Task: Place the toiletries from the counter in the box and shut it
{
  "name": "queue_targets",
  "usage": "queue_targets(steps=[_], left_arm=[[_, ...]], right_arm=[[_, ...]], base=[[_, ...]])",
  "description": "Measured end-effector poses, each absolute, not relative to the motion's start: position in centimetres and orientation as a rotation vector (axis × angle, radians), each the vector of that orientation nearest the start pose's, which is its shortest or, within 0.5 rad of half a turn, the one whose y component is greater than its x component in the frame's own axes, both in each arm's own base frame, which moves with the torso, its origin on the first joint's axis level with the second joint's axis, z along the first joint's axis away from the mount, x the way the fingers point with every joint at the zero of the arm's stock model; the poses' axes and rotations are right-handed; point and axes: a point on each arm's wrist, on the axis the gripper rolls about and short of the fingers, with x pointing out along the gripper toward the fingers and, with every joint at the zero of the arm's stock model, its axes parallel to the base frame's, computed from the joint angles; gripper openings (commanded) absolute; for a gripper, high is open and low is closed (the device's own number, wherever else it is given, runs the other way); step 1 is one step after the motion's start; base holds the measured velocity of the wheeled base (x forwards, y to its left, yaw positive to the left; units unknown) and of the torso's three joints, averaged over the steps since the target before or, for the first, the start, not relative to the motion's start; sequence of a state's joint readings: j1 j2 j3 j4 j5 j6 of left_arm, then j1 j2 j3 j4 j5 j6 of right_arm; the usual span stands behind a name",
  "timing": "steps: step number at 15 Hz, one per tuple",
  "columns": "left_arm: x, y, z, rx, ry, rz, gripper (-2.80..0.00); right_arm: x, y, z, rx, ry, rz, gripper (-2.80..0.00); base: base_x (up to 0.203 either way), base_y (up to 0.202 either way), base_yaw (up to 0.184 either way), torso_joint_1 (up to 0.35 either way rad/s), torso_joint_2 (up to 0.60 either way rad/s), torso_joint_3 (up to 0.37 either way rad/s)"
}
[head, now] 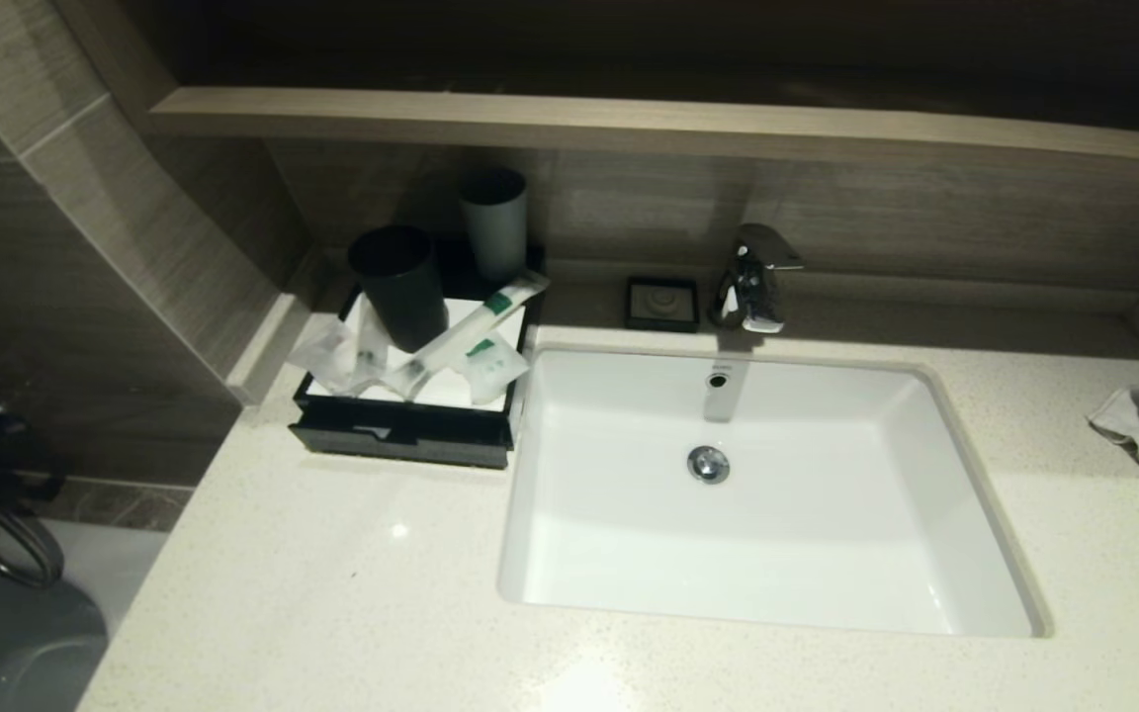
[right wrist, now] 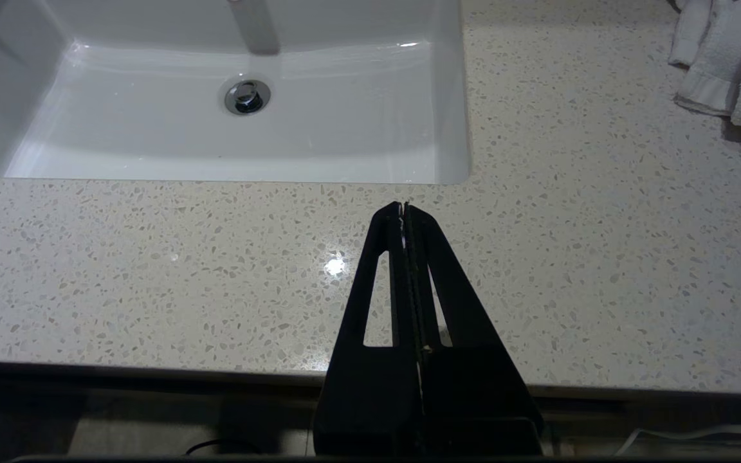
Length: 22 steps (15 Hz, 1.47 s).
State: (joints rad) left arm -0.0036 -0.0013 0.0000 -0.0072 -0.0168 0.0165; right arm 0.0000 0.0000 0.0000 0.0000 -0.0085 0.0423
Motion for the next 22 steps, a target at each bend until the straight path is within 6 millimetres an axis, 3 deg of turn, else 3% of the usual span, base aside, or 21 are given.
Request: queue_targets(steps=[22], left_arm=[[-2.29, 0.01, 7.61, 0.014, -0.008, 0.000, -2.80]], right_arm=[[-2.28, -0.02, 7.55, 0.041, 0.000, -0.009, -2.80]], base=[[0.000, 0.000, 0.000, 0.000, 0.00, 0.000]])
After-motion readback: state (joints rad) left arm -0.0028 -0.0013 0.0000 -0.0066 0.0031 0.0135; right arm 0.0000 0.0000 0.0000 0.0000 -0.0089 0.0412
